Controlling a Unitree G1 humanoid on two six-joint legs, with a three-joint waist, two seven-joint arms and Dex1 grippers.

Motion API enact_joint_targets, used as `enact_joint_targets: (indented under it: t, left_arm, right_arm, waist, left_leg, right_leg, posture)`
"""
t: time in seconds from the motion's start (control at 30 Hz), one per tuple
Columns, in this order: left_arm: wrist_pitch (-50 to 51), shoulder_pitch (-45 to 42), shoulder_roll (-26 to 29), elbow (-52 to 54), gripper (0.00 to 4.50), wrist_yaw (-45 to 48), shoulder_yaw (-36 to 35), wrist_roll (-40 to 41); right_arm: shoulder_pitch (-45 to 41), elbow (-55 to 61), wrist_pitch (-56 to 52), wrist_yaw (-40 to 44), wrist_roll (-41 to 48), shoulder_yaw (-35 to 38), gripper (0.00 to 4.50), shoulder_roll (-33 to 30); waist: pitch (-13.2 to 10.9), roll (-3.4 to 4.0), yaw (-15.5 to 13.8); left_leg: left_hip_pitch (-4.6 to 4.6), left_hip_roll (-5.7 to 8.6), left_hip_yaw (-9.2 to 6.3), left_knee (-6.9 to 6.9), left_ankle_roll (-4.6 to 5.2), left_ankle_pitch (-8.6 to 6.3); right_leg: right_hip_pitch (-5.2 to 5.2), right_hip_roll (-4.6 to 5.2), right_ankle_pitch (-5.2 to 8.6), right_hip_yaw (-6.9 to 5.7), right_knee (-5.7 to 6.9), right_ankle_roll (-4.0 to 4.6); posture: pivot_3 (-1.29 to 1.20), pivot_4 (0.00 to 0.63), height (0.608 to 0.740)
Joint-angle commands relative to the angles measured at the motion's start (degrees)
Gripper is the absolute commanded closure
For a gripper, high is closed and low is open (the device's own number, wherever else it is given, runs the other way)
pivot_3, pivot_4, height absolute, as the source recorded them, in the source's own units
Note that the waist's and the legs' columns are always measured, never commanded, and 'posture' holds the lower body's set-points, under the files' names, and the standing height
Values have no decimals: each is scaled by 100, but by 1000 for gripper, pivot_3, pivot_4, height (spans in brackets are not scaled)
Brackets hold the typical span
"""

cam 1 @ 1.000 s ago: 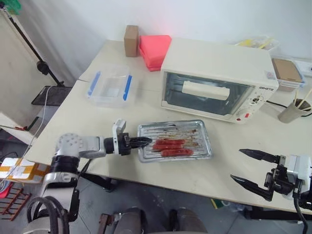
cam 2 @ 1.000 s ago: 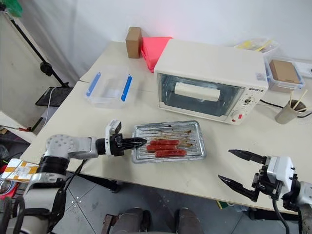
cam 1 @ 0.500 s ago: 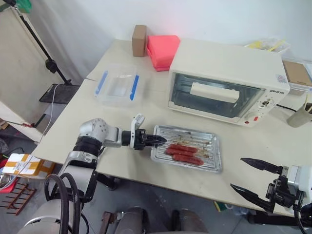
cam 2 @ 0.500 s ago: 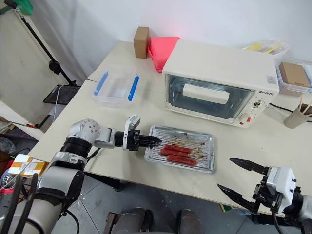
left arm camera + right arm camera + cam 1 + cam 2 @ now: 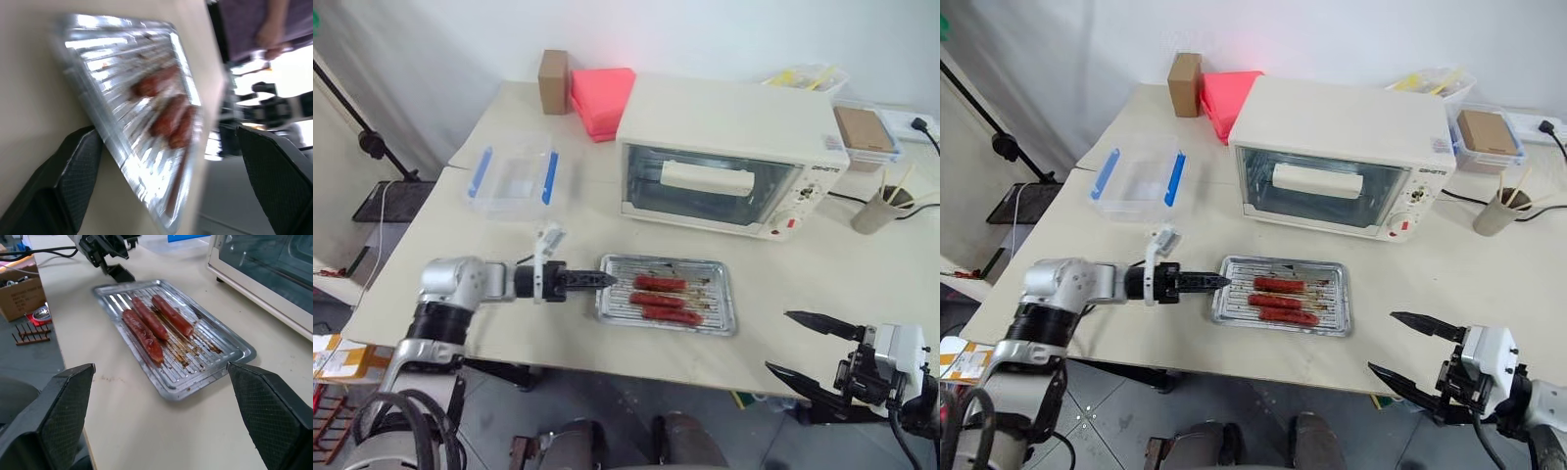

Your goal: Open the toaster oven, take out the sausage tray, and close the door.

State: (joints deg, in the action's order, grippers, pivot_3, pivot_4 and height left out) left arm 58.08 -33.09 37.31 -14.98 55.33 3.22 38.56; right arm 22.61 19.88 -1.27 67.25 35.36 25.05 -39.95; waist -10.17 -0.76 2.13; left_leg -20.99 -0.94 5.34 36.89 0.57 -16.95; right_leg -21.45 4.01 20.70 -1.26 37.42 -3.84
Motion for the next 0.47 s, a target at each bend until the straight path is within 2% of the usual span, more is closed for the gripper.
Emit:
enact_joint_targets:
  t: [0.03,0.13,0.27,0.33,0.47]
  left_arm:
    - [-1949,618,594,331,9,520,-255,-812]
    - [-3581,996,724,227,9,833,-594,-1173]
    - [-5171,1434,812,338,9,1029,-965,-1554]
    - [-5742,1657,908,487,9,1320,-1098,-1580]
    - [-5670,1975,1055,804,9,1492,-1236,-1417]
  right_arm:
    - [-274,-134,11,124,87,18,0,-126]
    - [-567,-259,-71,229,162,2,0,-210]
    - [-942,-338,-208,448,197,-85,0,-434]
    - [-1151,-347,-356,540,261,-148,0,-561]
    - [-1517,-491,-578,776,275,-355,0,-781]
  waist:
    - [-1,-1,15]
    - [-2,0,-58]
    - [-2,-1,-153]
    - [-3,-1,-153]
    - [-3,1,-144]
  left_leg:
    - [1,-1,1,-3,-1,0]
    - [-11,-1,-1,-5,6,-4]
    - [-31,2,-4,-5,35,-23]
    - [-35,2,-2,-7,35,-28]
    - [-47,3,-1,-15,57,-43]
  right_leg:
    - [-3,0,2,0,0,4]
    - [-13,5,5,-1,-3,11]
    - [-15,18,6,-12,-33,12]
    - [-15,19,6,-13,-50,11]
    - [-14,20,6,-20,-81,11]
  posture:
    - [0,150,740]
    - [0,150,740]
    - [0,150,740]
    - [0,150,740]
    - [0,150,740]
